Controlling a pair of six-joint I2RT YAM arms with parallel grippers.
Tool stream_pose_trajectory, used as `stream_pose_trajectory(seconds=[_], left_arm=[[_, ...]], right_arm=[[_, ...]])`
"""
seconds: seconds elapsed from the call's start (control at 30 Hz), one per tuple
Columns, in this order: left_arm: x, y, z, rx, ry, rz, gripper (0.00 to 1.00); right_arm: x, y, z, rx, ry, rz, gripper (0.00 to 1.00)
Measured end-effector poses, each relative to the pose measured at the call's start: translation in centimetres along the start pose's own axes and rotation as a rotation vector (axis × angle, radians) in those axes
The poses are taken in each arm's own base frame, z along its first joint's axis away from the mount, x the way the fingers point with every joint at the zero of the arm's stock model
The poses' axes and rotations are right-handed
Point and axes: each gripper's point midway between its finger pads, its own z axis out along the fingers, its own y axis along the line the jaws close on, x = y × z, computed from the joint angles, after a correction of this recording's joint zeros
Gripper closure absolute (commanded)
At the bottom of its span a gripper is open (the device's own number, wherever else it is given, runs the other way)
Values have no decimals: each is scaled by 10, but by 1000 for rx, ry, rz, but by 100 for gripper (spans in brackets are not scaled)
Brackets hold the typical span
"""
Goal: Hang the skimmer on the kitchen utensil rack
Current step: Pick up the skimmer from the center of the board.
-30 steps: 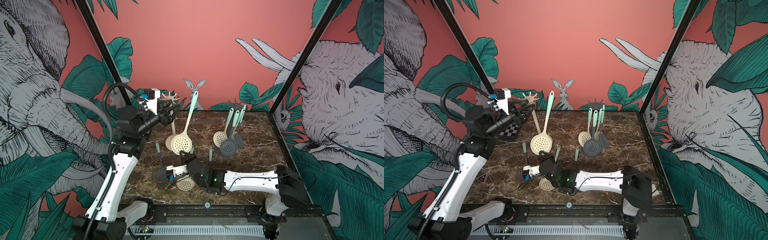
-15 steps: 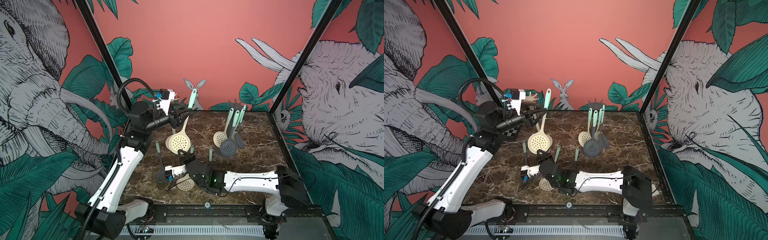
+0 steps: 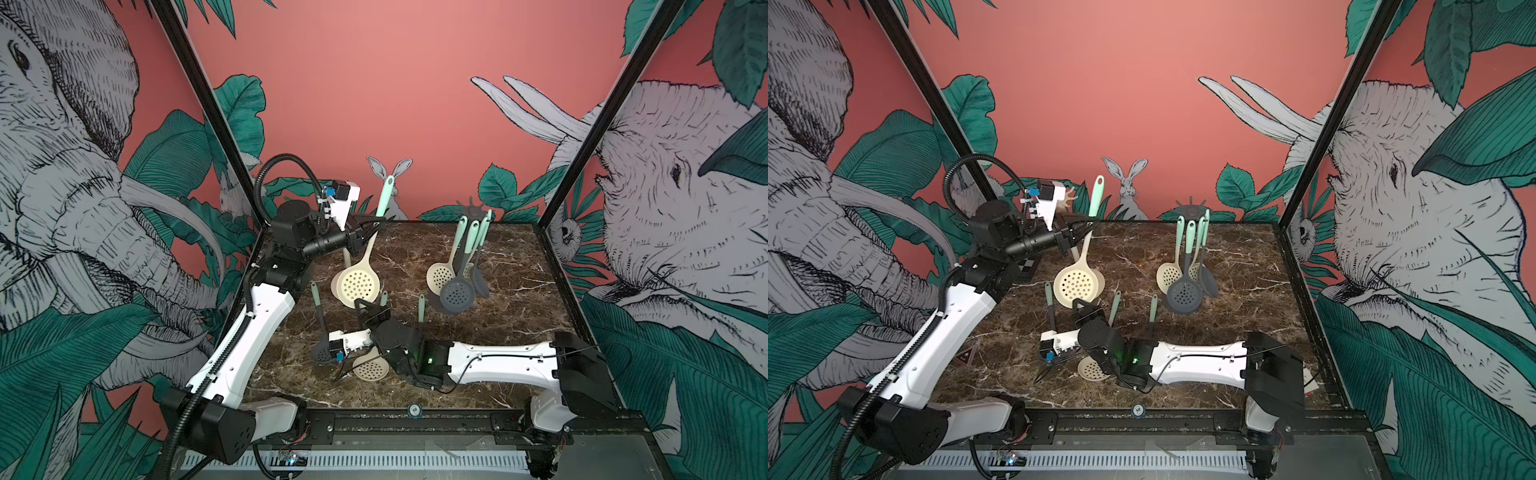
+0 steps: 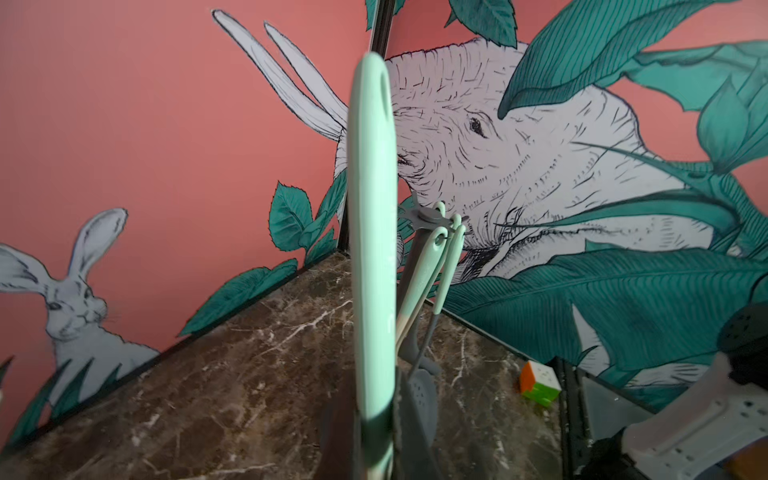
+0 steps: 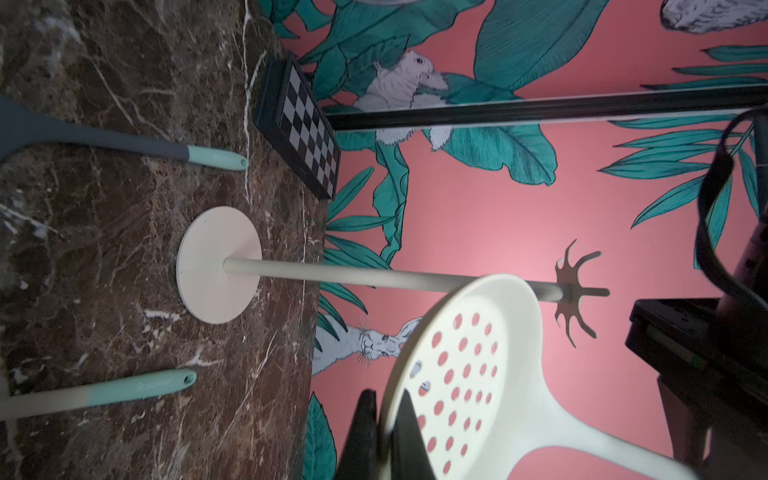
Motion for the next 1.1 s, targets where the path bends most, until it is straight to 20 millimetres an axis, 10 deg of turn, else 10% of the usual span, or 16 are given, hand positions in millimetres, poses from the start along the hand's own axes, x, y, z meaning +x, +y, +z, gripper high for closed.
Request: stream_pose_trajectory(seconds=[0.37,0.63,1.1], left_arm=[[-13,9,-4,-84,-45,32,100],[-36,0,-8,-58,-150,73,100],[-17,-19,-18,50,-224,1,100]], right_arm=[[14,-28,-32,-81,-128,428,39],[50,-101,-55,-96,-305,963,46],[79,-112,12,-295,-457,1665,55]])
